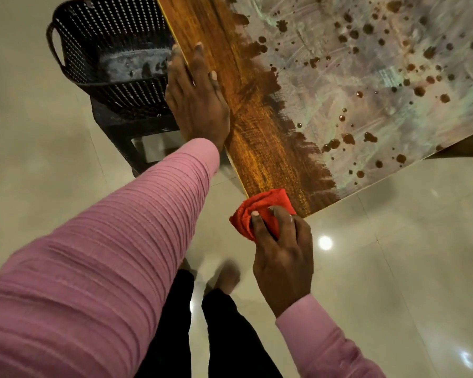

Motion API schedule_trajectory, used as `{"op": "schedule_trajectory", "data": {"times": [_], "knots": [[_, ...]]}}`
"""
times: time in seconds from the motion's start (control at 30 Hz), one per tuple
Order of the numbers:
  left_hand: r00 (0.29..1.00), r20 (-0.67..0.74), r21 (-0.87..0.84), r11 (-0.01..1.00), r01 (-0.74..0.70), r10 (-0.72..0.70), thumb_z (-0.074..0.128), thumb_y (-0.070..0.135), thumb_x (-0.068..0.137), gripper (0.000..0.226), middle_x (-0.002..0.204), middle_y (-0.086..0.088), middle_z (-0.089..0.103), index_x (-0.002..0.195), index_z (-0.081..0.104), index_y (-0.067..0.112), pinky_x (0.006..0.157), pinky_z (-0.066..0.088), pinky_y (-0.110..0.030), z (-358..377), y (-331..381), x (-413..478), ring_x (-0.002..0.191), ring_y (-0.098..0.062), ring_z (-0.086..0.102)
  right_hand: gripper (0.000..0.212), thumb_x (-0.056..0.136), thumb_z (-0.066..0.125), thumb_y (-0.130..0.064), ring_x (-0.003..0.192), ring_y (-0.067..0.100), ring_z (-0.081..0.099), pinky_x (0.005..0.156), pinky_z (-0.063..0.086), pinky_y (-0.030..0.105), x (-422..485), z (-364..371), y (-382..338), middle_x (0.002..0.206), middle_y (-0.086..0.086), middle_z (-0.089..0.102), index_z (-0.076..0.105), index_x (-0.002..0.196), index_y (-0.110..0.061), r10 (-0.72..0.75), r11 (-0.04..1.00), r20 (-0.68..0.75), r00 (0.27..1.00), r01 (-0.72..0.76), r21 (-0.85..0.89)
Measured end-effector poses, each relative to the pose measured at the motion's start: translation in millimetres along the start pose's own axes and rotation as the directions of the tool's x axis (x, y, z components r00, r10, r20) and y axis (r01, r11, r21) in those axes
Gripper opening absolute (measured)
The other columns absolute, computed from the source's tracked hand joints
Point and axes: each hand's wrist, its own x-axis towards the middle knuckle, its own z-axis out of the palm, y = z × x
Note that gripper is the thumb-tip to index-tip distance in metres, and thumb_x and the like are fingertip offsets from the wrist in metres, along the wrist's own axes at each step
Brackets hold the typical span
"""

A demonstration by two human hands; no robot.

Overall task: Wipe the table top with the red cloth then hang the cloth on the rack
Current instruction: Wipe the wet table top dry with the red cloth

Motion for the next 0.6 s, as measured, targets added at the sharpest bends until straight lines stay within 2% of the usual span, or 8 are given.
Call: {"op": "schedule_trajectory", "data": {"times": [0.1, 0.2, 0.27, 0.33, 0.43, 0.6], "knots": [[0.998, 0.008, -0.068, 0.995, 0.070, -0.069, 0.026, 0.031, 0.099, 0.048, 0.153, -0.014, 0.026, 0.145, 0.032, 0.019, 0.112, 0.025, -0.046, 0.0, -2.9, 0.1, 0.141, -0.028, 0.024, 0.036, 0.092, 0.041, -0.023, 0.097, 0.041, 0.057, 0.085, 0.051, 0.050, 8.3, 1.7, -7.5, 0.118, 0.017, 0.063, 0.069, 0.112, -0.012, -0.037, 0.999, 0.029, 0.999, 0.038, -0.010], [0.989, 0.073, -0.215, 0.966, 0.143, -0.130, 0.030, 0.027, 0.100, 0.046, 0.146, -0.011, 0.038, 0.145, 0.030, 0.016, 0.110, 0.028, -0.046, -0.9, -8.5, 4.6, 0.135, -0.025, 0.034, 0.029, 0.085, 0.057, -0.016, 0.095, 0.039, 0.058, 0.083, 0.050, 0.047, 23.7, 3.2, -14.8, 0.118, 0.015, 0.063, 0.068, 0.112, -0.012, -0.054, 0.998, 0.057, 0.997, 0.055, -0.017], [0.986, 0.108, -0.312, 0.938, 0.155, -0.127, 0.031, 0.026, 0.100, 0.046, 0.139, -0.008, 0.047, 0.145, 0.029, 0.015, 0.107, 0.032, -0.046, -1.8, -11.7, 10.2, 0.128, -0.024, 0.042, 0.033, 0.077, 0.069, -0.011, 0.095, 0.038, 0.059, 0.081, 0.051, 0.048, 37.5, 2.4, -22.1, 0.116, 0.014, 0.064, 0.069, 0.110, -0.012, -0.046, 0.999, 0.065, 0.997, 0.047, -0.023], [0.986, 0.117, -0.375, 0.914, 0.154, -0.119, 0.030, 0.025, 0.100, 0.046, 0.137, -0.010, 0.049, 0.145, 0.028, 0.013, 0.105, 0.034, -0.044, -1.2, -13.2, 14.3, 0.125, -0.025, 0.045, 0.037, 0.073, 0.073, -0.009, 0.095, 0.038, 0.059, 0.080, 0.052, 0.047, 54.2, 1.6, -30.9, 0.116, 0.013, 0.065, 0.070, 0.109, -0.012, -0.047, 0.998, 0.074, 0.996, 0.050, -0.037], [0.980, 0.110, -0.398, 0.896, 0.199, -0.168, 0.030, 0.025, 0.100, 0.047, 0.136, -0.014, 0.051, 0.145, 0.029, 0.014, 0.100, 0.037, -0.042, 3.1, -13.2, 20.7, 0.121, -0.031, 0.049, 0.035, 0.074, 0.070, -0.006, 0.093, 0.038, 0.059, 0.079, 0.052, 0.045, 84.8, 4.5, -44.3, 0.116, 0.012, 0.065, 0.070, 0.109, -0.012, -0.052, 0.997, 0.084, 0.995, 0.057, -0.052], [0.948, 0.205, -0.395, 0.866, 0.306, -0.242, 0.027, 0.033, 0.101, 0.048, 0.108, -0.019, 0.064, 0.147, 0.026, 0.022, 0.085, 0.046, -0.045, 13.4, -21.6, 39.1, 0.099, -0.035, 0.060, 0.038, 0.073, 0.071, -0.006, 0.094, 0.037, 0.059, 0.081, 0.050, 0.043, 132.1, 12.4, -67.8, 0.117, 0.012, 0.064, 0.071, 0.110, -0.013, -0.052, 0.992, 0.112, 0.992, 0.065, -0.108]]}}
